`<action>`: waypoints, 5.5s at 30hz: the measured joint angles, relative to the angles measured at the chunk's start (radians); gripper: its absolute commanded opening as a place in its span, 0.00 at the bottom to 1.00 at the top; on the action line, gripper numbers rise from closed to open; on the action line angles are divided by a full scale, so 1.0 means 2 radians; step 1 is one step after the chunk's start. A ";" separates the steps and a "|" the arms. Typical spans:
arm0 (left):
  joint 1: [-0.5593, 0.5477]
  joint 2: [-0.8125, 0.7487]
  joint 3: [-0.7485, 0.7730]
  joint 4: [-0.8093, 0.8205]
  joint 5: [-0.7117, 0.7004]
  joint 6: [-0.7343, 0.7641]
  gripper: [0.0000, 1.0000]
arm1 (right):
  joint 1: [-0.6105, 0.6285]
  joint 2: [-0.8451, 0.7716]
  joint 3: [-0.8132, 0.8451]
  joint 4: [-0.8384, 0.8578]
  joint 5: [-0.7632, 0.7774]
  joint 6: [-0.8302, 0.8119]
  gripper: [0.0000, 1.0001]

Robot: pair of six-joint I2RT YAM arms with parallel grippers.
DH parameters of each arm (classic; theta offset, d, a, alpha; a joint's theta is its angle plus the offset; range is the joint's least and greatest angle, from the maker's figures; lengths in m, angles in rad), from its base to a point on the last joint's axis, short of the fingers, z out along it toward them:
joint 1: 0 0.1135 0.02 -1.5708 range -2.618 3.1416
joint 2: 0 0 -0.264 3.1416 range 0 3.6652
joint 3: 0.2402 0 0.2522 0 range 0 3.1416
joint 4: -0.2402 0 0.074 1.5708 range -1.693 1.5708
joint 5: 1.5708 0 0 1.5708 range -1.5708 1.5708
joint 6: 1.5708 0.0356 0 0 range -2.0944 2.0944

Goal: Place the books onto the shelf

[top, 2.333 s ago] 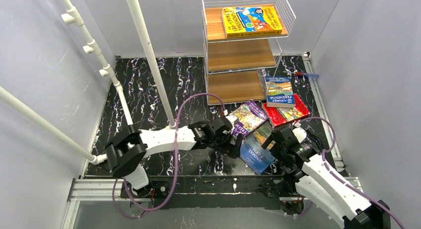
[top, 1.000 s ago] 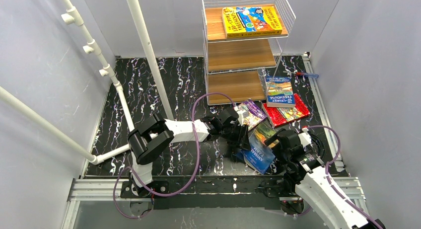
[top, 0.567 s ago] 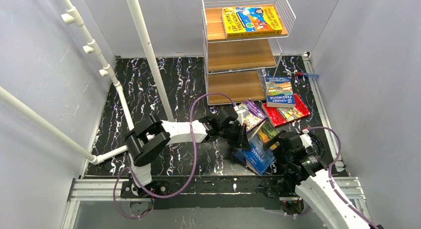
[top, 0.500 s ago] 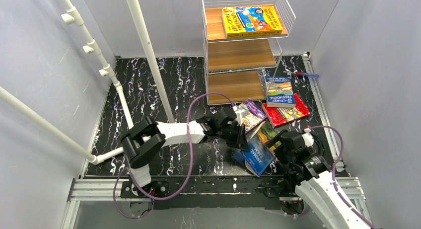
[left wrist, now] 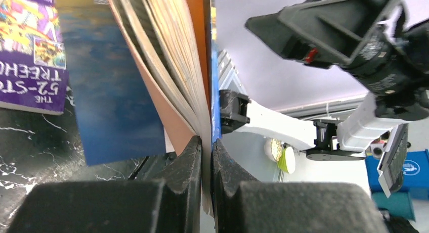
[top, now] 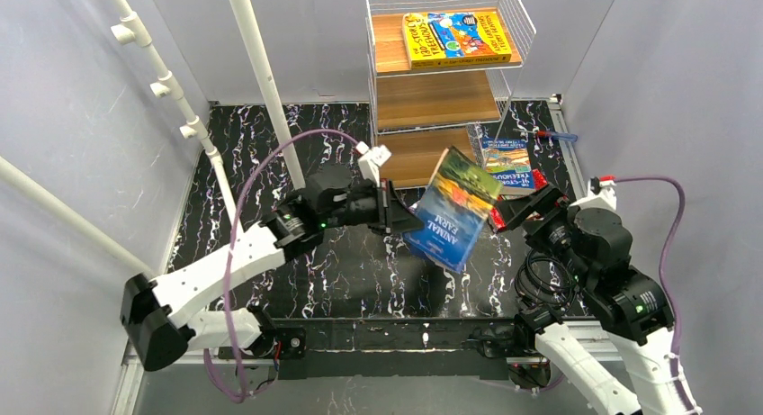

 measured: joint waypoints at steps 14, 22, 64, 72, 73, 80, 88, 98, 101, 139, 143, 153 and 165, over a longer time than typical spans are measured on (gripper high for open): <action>0.011 -0.074 0.033 -0.064 -0.017 0.012 0.00 | 0.001 0.052 -0.107 0.241 -0.239 0.021 0.98; 0.012 -0.091 0.032 -0.068 -0.017 0.010 0.00 | 0.001 0.049 -0.204 0.413 -0.323 0.103 0.82; 0.015 -0.187 0.109 -0.220 -0.160 0.115 0.91 | 0.001 0.047 -0.075 0.339 -0.280 0.067 0.01; 0.015 -0.228 0.109 -0.252 -0.163 0.151 0.91 | 0.001 0.126 0.061 0.377 -0.242 0.055 0.01; 0.015 -0.233 0.109 -0.253 -0.163 0.153 0.91 | 0.001 0.138 0.072 0.388 -0.231 0.059 0.01; 0.015 -0.252 0.103 -0.255 -0.165 0.153 0.91 | 0.001 0.206 0.097 0.466 -0.108 0.100 0.01; 0.015 -0.254 0.103 -0.260 -0.170 0.153 0.91 | 0.001 0.295 0.119 0.526 0.030 0.169 0.01; 0.015 -0.252 0.103 -0.262 -0.174 0.148 0.91 | 0.020 0.379 0.187 0.541 0.129 0.249 0.01; 0.015 -0.250 0.103 -0.262 -0.174 0.146 0.91 | 0.050 0.398 0.208 0.546 0.162 0.258 0.01; 0.015 -0.276 0.080 -0.266 -0.181 0.131 0.92 | 0.140 0.521 0.357 0.534 0.373 0.174 0.01; 0.015 -0.277 0.080 -0.266 -0.181 0.131 0.92 | 0.134 0.527 0.378 0.515 0.364 0.174 0.01; 0.015 -0.283 0.080 -0.270 -0.181 0.131 0.92 | 0.104 0.550 0.457 0.422 0.336 0.189 0.01; 0.015 -0.285 0.079 -0.271 -0.181 0.131 0.92 | 0.064 0.554 0.459 0.340 0.278 0.249 0.01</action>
